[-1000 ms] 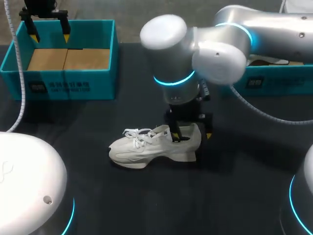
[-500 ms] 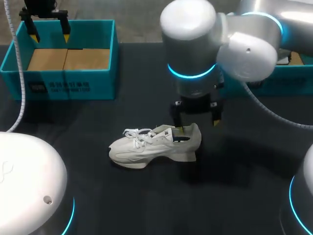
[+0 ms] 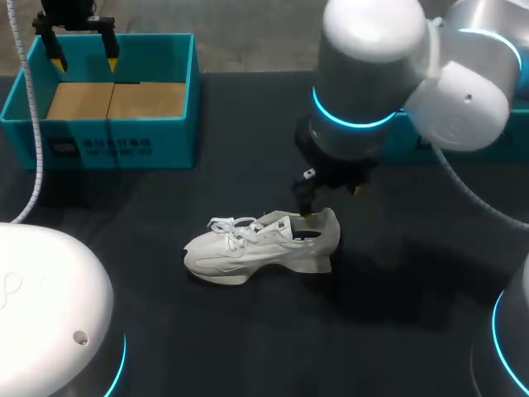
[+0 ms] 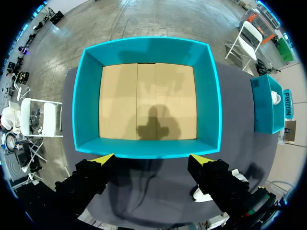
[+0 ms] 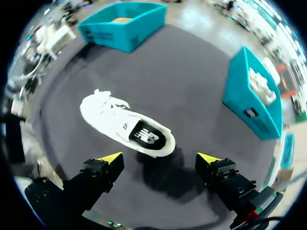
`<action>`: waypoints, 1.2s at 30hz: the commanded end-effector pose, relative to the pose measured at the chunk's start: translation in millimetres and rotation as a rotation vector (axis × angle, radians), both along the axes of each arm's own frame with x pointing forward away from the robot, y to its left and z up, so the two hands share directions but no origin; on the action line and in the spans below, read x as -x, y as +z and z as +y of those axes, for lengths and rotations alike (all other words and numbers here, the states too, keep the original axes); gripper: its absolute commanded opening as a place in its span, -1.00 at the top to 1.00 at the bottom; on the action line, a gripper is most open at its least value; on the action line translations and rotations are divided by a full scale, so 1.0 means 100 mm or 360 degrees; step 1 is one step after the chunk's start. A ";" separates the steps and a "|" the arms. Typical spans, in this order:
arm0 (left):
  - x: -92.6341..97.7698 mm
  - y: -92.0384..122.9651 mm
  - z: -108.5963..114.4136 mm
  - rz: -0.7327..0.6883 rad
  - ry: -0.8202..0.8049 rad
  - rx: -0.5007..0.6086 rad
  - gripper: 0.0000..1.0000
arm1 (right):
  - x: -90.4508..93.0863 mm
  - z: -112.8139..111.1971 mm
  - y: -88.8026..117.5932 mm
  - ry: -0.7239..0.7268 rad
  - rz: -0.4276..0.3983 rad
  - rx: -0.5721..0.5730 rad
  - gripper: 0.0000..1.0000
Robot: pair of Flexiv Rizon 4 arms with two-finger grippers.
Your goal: Take the shoe out of the shoebox, open the shoe tongue, remove and reinsert the insole, then place the shoe into the shoebox
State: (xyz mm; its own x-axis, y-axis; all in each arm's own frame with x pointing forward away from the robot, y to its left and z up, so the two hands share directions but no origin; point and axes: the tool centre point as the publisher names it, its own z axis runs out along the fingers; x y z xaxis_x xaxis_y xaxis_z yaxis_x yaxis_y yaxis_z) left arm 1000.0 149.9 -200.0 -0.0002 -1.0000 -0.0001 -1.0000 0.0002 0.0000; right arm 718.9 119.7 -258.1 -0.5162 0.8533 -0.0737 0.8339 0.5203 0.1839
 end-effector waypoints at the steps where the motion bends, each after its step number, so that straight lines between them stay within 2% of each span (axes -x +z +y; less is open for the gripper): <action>1: 0.00 0.00 0.00 0.0000 0.0000 0.0000 -1.00 | 0.03 -0.11 -0.03 0.0059 0.0075 -0.0224 -1.00; 13: 0.00 0.00 0.00 0.0000 0.0000 0.0000 -1.00 | 0.03 -0.11 -0.03 0.0059 0.0075 -0.0224 -1.00; 19: 0.00 0.00 0.00 0.0000 0.0000 0.0000 -1.00 | 0.00 0.00 -0.02 0.0440 0.0025 -0.0167 -1.00; 24: 0.00 0.00 0.00 0.0000 0.0000 0.0000 -1.00 | 0.10 0.04 -0.04 0.0702 -0.0054 -0.0161 -1.00; 30: 0.00 0.00 0.00 0.0000 0.0000 0.0000 -1.00 | 0.16 0.07 -0.03 0.1000 -0.0209 -0.0335 -1.00; 32: 0.00 0.00 0.00 0.0000 0.0000 0.0000 -1.00 | 0.17 0.03 -0.04 0.1049 -0.0281 -0.0457 -1.00; 36: 0.00 0.00 0.00 0.0000 0.0000 0.0000 -1.00 | 0.17 0.01 -0.04 0.1093 -0.0300 -0.0469 -1.00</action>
